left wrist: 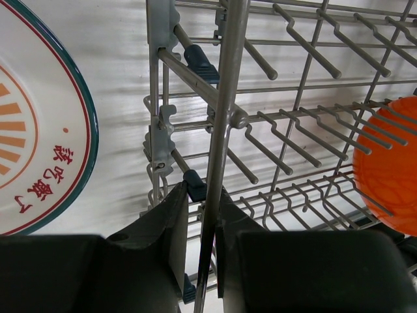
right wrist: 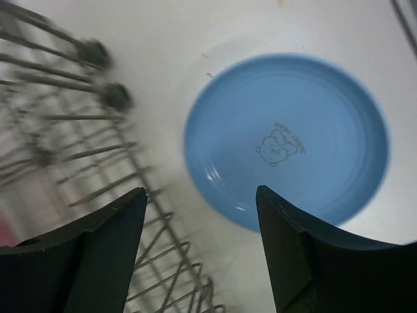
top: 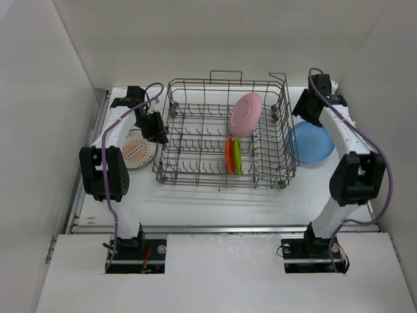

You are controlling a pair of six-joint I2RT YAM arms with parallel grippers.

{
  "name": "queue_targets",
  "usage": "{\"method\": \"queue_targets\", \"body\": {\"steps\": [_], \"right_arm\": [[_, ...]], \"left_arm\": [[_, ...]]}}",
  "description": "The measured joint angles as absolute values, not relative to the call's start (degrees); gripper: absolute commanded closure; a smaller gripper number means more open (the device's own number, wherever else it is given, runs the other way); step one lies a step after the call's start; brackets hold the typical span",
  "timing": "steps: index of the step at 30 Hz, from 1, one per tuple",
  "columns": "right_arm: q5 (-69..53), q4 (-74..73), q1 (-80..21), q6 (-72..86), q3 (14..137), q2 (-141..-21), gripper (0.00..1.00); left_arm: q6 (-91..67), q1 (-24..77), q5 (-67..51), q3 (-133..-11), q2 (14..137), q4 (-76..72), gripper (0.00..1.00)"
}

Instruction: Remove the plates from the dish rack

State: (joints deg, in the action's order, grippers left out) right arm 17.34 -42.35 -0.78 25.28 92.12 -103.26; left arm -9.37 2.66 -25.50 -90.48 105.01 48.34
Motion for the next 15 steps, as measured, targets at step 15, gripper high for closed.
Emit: {"method": "queue_targets", "body": {"steps": [15], "right_arm": [[6.92,-23.68,-18.61,27.07,99.85,-91.02,0.26]], "left_arm": [[-9.3,2.68,-25.87,-89.69,104.49,47.99,1.0]]}}
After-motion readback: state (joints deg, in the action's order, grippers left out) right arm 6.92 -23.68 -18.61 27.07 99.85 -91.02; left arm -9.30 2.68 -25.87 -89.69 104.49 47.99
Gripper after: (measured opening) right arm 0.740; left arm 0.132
